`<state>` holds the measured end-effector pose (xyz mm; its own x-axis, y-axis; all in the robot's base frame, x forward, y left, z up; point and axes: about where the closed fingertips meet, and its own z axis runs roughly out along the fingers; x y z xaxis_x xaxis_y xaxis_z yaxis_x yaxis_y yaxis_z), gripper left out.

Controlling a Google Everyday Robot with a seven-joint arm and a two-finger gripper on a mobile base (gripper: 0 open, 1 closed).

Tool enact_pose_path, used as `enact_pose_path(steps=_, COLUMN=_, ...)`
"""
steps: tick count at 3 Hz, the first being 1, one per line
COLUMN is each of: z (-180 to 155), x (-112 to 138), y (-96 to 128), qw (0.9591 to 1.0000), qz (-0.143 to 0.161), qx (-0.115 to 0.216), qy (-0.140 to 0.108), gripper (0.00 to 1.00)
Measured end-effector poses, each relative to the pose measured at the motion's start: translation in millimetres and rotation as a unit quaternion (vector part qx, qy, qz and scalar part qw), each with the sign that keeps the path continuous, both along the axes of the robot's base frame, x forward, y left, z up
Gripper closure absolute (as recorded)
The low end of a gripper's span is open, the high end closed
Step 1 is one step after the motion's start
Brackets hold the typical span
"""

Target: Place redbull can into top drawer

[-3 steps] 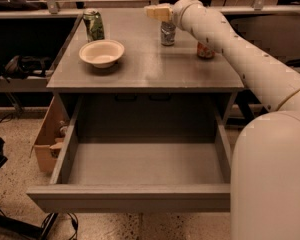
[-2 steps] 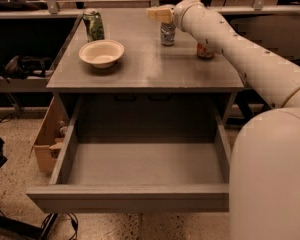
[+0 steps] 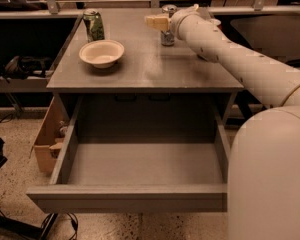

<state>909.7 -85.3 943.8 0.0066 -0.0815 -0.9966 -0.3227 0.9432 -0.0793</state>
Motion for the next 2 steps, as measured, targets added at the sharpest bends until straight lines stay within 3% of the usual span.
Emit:
enact_pose_path(steps=1, z=-8.1, x=3.8, y=3.0, qw=1.0, qz=0.003, qx=0.003, qy=0.006, gripper=0.14)
enact_pose_path(steps=2, z=-8.5, x=4.0, y=3.2, qw=1.0, qz=0.003, qx=0.003, qy=0.006, gripper=0.38)
